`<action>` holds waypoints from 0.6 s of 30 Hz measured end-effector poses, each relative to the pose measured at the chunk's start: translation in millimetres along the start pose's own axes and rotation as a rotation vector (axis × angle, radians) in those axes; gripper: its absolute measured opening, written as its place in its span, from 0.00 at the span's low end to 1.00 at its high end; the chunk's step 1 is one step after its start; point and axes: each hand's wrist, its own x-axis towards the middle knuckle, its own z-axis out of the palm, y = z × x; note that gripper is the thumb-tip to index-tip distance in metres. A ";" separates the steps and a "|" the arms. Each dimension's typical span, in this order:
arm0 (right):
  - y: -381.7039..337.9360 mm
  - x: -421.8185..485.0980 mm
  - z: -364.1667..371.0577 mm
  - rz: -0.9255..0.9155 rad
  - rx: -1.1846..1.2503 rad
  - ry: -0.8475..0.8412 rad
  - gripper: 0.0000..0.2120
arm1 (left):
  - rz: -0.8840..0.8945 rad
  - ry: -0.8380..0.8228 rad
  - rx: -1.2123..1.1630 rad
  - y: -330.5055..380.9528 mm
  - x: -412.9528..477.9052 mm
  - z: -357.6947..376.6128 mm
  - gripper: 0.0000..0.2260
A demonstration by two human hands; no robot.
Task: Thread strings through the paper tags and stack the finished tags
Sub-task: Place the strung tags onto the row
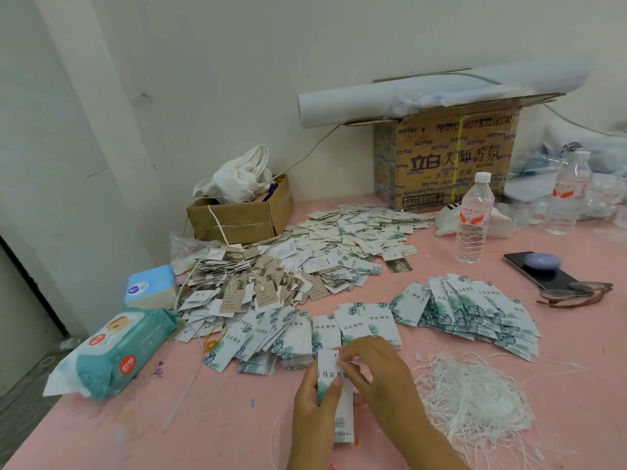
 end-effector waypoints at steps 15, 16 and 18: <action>2.9 0.1 -0.2 -0.019 -0.020 0.058 0.09 | -0.010 -0.018 0.003 -0.6 -1.5 1.2 0.15; 2.8 0.3 0.0 -0.025 -0.033 0.069 0.08 | -0.006 -0.019 0.001 -0.7 -1.5 1.3 0.15; 2.8 0.5 -0.3 -0.050 -0.056 0.098 0.04 | 0.002 -0.025 0.017 -1.1 -1.5 1.2 0.15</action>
